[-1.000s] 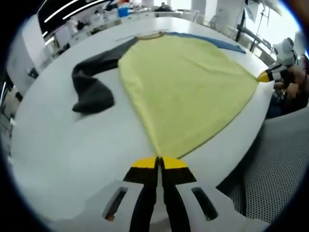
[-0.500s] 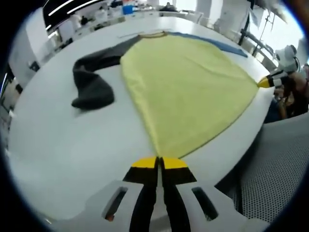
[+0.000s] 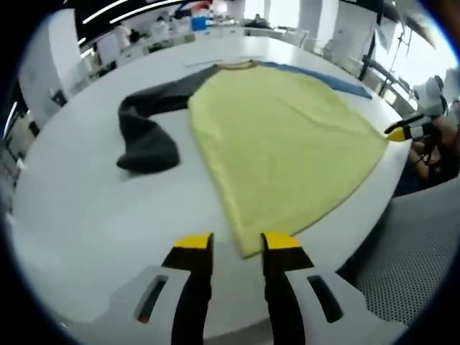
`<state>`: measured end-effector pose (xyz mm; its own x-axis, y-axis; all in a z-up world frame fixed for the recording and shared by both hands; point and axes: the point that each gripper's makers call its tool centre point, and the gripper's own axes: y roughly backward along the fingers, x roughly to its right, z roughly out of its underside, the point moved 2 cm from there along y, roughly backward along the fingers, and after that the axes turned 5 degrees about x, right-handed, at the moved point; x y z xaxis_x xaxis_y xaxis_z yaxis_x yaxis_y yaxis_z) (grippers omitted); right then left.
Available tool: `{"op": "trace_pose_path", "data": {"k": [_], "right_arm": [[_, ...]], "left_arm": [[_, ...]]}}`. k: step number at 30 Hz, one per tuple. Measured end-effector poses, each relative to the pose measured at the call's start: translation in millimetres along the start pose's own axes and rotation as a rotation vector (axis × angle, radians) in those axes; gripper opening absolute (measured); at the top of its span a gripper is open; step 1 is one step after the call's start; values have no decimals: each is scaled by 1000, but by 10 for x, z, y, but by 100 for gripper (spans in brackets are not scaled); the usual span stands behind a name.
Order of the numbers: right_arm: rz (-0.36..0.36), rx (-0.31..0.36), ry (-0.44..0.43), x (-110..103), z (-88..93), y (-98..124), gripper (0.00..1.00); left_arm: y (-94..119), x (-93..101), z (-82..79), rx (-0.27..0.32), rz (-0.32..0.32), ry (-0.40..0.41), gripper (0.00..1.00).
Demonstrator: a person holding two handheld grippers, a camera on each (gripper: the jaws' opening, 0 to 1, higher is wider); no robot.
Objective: Fold the garment on the visible template until the final outline fits inside the template.
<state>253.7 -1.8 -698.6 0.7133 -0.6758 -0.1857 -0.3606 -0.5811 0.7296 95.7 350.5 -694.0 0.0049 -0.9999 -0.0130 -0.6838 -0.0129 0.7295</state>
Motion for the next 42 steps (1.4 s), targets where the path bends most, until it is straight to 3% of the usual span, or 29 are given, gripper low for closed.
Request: {"op": "trace_pose_path", "data": {"k": [2,6,8,12,23,31,42], "right_arm": [[5,11,11,16,-40,23,34],[3,48,17,37,-148,80,46],[0,63,11,43,-199,106,50],[-11,84,4,56,-282,141,59],[-2,124,-18,230,-531,262,85],[5,163,-66,389,-642,311,90],[120,192,-106,963,-747,436,87]], "left_arm": [[31,-12,-62,27,-11,19,35],[85,0,-238,99,-21,55,61],[129,2,-315,117,-39,43,63],[140,62,-392,135,-8,55,69],[175,113,-489,183,10,92,89],[206,147,-592,234,41,134,99],[256,214,-748,247,57,102,99]]}}
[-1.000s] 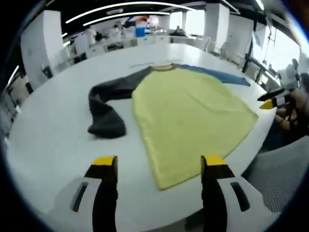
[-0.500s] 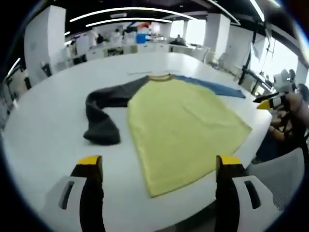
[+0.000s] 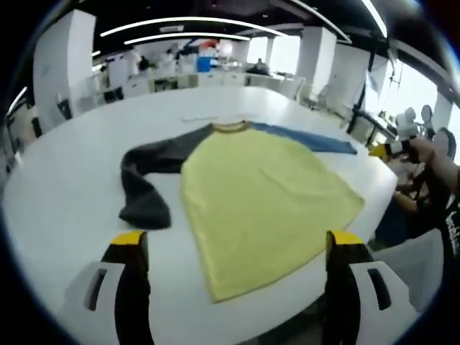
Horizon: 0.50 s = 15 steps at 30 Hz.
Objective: Fold the garment on the visible template until the final outline fits inside the template.
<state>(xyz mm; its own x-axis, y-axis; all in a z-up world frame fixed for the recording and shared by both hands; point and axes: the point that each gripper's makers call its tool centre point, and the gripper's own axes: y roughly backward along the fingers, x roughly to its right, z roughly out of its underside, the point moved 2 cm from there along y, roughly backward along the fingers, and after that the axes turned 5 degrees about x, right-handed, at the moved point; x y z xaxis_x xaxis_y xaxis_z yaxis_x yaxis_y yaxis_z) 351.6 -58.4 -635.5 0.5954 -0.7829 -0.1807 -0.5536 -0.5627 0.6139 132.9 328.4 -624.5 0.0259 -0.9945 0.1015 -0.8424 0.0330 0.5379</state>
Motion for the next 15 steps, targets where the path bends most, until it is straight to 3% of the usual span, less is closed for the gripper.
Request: {"op": "trace_pose_path", "data": {"k": [9,15], "right_arm": [[99,-25,22,450,-78,-59,81],[113,-20,19,676,-128,-207,71]], "left_arm": [[-11,-5,-52,-11,-12,-33,98],[-36,-39,-17,-27,-17,-21,98]]}}
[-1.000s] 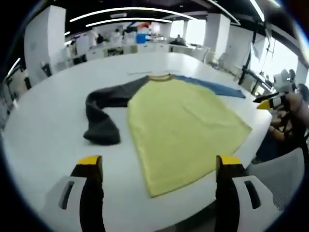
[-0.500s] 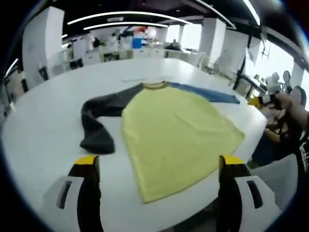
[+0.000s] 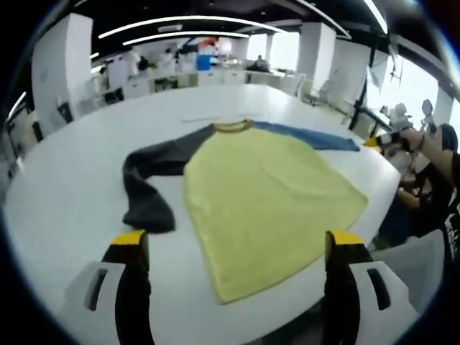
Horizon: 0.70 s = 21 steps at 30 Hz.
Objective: Fold the garment on the visible template until the final outline fits inside the template.
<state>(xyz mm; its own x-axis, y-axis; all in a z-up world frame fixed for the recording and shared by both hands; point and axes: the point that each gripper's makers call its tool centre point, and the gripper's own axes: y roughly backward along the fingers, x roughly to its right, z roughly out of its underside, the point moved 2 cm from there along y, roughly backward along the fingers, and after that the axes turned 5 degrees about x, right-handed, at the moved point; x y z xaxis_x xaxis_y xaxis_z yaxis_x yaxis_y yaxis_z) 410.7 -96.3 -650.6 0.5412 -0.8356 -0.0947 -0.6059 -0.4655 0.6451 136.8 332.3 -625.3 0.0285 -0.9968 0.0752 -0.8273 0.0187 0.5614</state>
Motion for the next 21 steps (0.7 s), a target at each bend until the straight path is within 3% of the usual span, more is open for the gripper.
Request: {"op": "trace_pose_path", "data": {"k": [10,21], "right_arm": [[37,52,-5,295,-241,-287,66],[108,-23,-10,600,-98,-508,53]], "left_arm": [[-45,-37,7,-5,-2,10,96],[-55,-121,38,-6,-24,14,96]]}}
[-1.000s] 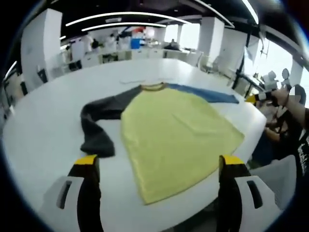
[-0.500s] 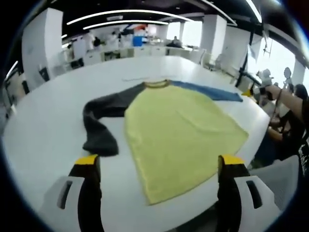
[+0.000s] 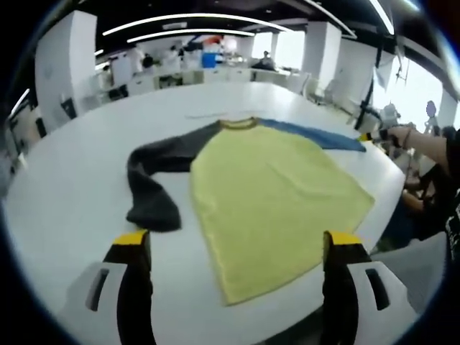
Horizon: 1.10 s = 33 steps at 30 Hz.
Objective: Fold the garment on the visible template until the final outline fits inside the template.
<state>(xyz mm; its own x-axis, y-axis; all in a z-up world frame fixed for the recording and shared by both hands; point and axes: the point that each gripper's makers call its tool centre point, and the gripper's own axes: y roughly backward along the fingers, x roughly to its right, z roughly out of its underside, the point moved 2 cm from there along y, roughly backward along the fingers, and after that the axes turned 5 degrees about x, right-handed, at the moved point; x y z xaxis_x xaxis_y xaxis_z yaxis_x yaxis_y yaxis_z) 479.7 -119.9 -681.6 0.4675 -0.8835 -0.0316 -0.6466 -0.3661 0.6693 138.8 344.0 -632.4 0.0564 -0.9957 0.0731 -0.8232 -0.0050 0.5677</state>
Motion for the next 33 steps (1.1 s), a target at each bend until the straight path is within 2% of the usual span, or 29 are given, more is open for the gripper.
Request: {"op": "trace_pose_path", "data": {"k": [3,7,10,12,15,18,19,23,24,25,27,29,30,33], "right_arm": [[14,-8,-5,50,16,-35,51],[25,-20,-70,108,60,-80,47],[14,-38,-68,88,109,-102,42],[31,-45,-52,101,133,-103,41],[67,-35,-50,164,125,-96,39],[67,-48,-75,198,156,-121,38],[73,-33,-70,218,126,-137,36],[69,-42,-65,195,128,-153,31],[82,-57,-21,223,139,-153,29],[79,-51,-21,215,132,-155,27],[85,-51,-46,224,133,-153,21],[72,-38,-70,221,118,-164,8],[67,-37,-72,216,115,-168,5],[69,-42,-61,220,100,-170,3]], "left_arm": [[-2,-1,11,-6,-1,2,96],[-5,13,11,-8,4,1,95],[-9,16,17,-11,6,1,95],[-12,21,26,-15,9,3,95],[-14,18,31,-21,10,1,95],[-19,21,23,-22,11,-9,95],[-23,22,23,-24,13,-11,94],[-36,30,22,-29,18,-12,93],[-41,32,23,-30,19,-12,93],[-48,36,26,-33,21,-13,93],[-54,39,26,-36,23,-17,93],[-53,46,28,-40,25,-23,93],[-52,47,27,-40,26,-26,92],[-47,48,29,-42,27,-36,92]]}}
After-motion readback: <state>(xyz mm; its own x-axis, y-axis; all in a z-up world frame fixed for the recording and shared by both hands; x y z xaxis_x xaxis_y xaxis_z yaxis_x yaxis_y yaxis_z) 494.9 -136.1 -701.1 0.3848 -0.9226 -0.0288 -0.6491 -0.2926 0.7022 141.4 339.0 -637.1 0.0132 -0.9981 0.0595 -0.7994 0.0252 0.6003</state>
